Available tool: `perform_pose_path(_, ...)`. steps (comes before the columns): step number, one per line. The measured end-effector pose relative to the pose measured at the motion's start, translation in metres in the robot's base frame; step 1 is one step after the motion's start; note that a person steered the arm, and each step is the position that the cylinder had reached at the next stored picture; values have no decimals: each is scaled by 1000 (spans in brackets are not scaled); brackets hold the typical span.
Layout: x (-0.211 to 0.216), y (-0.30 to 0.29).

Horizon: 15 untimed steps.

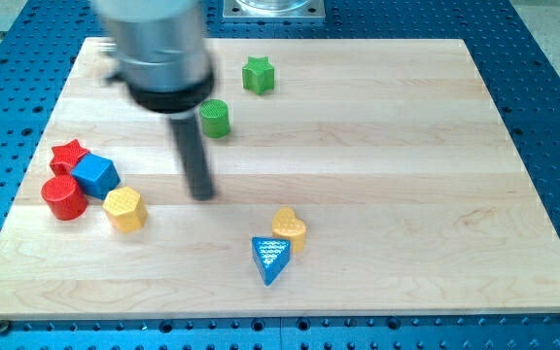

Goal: Slide the triangle and hexagon parallel to each other

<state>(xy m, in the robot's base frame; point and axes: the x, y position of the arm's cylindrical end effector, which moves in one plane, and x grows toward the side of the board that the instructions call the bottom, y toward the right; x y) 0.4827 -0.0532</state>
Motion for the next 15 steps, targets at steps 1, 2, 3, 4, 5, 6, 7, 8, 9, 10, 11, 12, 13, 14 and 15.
perform_pose_path(1,-3,103)
perform_pose_path(2,81,146)
perform_pose_path(3,116,100)
perform_pose_path(4,110,55)
perform_pose_path(5,75,38)
perform_pose_path(6,68,-53)
perform_pose_path(7,108,-11)
perform_pose_path(8,106,-52)
perform_pose_path(9,93,-116)
perform_pose_path(10,77,-159)
perform_pose_path(11,61,-153)
perform_pose_path(12,63,-131)
perform_pose_path(13,41,-124)
perform_pose_path(14,31,-105)
perform_pose_path(15,18,-94)
